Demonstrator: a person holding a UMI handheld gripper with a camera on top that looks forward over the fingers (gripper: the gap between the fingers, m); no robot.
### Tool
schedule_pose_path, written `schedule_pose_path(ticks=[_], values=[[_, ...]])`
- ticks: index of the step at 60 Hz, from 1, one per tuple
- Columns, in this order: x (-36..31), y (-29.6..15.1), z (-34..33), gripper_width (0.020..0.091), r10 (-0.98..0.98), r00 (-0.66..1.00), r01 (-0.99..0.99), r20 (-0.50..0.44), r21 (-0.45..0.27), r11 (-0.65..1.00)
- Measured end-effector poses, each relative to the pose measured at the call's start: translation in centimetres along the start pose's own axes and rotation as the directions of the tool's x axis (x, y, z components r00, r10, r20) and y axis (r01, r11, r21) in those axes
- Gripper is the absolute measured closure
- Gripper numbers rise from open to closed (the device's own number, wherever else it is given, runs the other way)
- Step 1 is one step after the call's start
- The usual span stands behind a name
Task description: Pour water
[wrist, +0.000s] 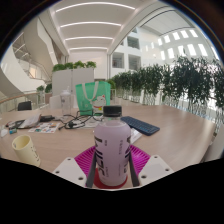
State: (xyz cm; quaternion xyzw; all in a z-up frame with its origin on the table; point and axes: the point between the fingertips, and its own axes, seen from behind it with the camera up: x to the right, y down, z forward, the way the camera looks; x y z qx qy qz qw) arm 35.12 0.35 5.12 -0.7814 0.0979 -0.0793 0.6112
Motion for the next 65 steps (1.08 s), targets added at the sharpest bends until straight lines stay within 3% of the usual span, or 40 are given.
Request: schedule_pose_path(ticks=[12,17,20,23,24,33,38,55,65], values=[[-0.2,-0.5,-0.4,0.0559,0.016,1.000,-0.016,0.002,0.013,1.000],[-0.5,0.4,-0.5,0.0524,0.014,1.000,-0.014,0.002,-0.028,1.000],[-0.7,2.0,-1.0,0.0424,0.022,1.000,-0.022,-0.003,-0.104,0.994],[-0.6,2.5,-1.9,0.0269,0.036,0.999,-0.034,0.009,-0.138,0.990],[-0.7,2.5,-2.2,0.0249,0.042,0.999,-0.040,0.010,-0.143,0.989],[-2.2,2.6,-5.5,0.0269,0.089,0.996,-0.088,-0.008,-0.215,0.973],[-1.5,1.5,-11.2,0.0269,0.107,0.994,-0.110,-0.028,-0.236,0.965],[-8.0,-4.0,-24.6,0.0269,0.076,0.994,-0.094,-0.084,-0.230,0.969],[-11.6,-8.0,-32.5,0.0269,0.072,0.988,-0.098,-0.139,-0.189,0.977]])
